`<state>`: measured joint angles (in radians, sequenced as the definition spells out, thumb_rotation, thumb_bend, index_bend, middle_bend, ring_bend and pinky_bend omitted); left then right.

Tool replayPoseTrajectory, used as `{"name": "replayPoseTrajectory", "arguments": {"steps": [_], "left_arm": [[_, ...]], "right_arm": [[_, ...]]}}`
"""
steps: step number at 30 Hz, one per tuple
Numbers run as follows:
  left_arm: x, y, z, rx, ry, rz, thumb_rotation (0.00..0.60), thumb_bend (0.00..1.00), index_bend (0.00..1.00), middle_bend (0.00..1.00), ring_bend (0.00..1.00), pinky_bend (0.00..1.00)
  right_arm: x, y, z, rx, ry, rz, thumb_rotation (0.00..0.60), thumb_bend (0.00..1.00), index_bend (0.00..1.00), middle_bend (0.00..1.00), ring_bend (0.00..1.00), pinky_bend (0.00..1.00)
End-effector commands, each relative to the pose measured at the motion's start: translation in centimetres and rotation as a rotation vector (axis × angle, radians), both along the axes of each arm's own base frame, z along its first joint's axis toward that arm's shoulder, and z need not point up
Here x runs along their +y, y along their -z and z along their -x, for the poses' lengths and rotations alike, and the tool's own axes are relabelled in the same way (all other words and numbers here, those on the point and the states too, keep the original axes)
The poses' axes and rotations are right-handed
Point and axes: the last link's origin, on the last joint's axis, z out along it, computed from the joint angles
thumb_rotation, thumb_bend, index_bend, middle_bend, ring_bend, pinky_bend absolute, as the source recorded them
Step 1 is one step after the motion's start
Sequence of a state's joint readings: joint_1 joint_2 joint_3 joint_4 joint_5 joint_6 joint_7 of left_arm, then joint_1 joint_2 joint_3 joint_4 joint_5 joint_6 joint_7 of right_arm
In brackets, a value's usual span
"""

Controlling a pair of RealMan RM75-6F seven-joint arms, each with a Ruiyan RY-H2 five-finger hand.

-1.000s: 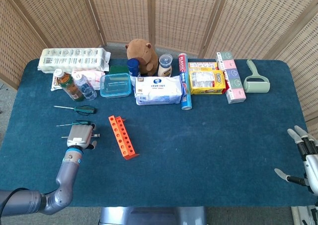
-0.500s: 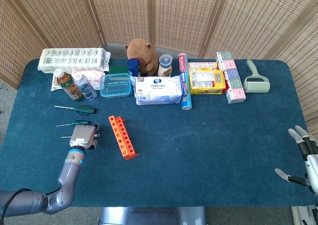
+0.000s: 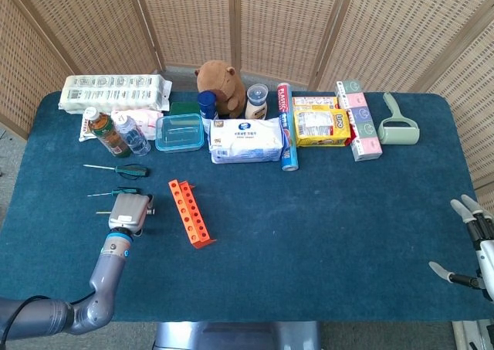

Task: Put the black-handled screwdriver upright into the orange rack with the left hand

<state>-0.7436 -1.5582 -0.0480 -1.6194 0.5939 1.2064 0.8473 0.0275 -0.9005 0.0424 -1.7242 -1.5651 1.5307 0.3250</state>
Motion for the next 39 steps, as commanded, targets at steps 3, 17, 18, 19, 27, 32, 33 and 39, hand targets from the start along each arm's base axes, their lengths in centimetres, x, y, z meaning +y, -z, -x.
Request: {"name": "replayPoseTrajectory", "arguments": {"steps": [3,17,18,19,27,32,33,39], "left_arm": [[-0.2,0.1,-0.1,-0.013,-0.008,0.0,0.6,0.18,0.43,1.0,0.96,0.97],[0.0,0.2,0.2,-0.012,-0.015,-0.005,0.6,0.29,0.43,1.0,0.96,0.97],[0.0,0.3,0.2,-0.02,-0.017,-0.003,0.6,0.29,0.43,1.0,0.96,0.97],[-0.1,0.4,0.2,-0.027,-0.02,-0.002,0.6,0.29,0.43,1.0,0.96,0.97],[-0.2,0.5,0.4,-0.027,-0.019,-0.002,0.6,0.32,0.43,1.0,0.96,0.97],[-0.2,0.6,0.4,-0.014,-0.022,0.001,0.6,0.35,0.43,1.0,0.96,0.97],[-0.2,0.8,0.4,-0.007,-0.022,0.008,0.6,0.35,0.43,1.0,0.96,0.97],[-0.4,1.3,0.2,0.0,-0.026,0.013,0.6,0.37,0.43,1.0,0.96,0.97]], "right_arm": [[0.0,0.0,0.0,0.0,-0.001,0.0,0.6,0.05,0.06,0.0,0.0,0.0],[0.0,0.0,0.0,-0.003,-0.004,-0.004,0.6,0.05,0.06,0.0,0.0,0.0],[0.0,0.1,0.0,-0.004,-0.004,-0.006,0.6,0.05,0.06,0.0,0.0,0.0],[0.0,0.1,0.0,-0.004,-0.004,-0.007,0.6,0.05,0.06,0.0,0.0,0.0],[0.0,0.1,-0.1,-0.006,-0.006,-0.012,0.6,0.05,0.06,0.0,0.0,0.0],[0.1,0.0,-0.1,-0.007,-0.005,-0.013,0.6,0.05,0.06,0.0,0.0,0.0],[0.1,0.0,-0.1,-0.008,-0.006,-0.013,0.6,0.05,0.06,0.0,0.0,0.0],[0.1,0.0,-0.1,-0.01,-0.009,-0.015,0.6,0.05,0.06,0.0,0.0,0.0]]}}
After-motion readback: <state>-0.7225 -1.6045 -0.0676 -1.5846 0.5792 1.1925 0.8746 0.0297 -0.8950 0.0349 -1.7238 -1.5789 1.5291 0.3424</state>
